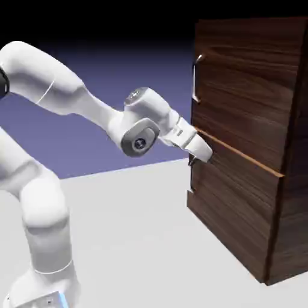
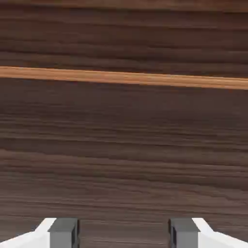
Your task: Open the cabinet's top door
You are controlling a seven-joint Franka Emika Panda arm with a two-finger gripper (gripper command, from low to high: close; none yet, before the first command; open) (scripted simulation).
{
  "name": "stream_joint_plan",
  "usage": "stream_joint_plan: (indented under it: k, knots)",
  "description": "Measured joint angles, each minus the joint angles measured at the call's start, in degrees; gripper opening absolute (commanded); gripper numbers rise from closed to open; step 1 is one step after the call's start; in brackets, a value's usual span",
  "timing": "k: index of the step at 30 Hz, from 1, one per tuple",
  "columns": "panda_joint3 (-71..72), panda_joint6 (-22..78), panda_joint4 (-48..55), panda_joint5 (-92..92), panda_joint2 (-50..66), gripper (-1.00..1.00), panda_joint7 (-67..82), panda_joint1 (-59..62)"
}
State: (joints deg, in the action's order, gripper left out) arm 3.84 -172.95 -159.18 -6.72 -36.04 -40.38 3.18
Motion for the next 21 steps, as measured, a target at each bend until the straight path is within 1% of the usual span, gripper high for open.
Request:
stream_joint_plan:
  k: [21]
  knots:
    - [29.9,8.2,14.2,-52.3,-26.3,0.00,16.2,30.1]
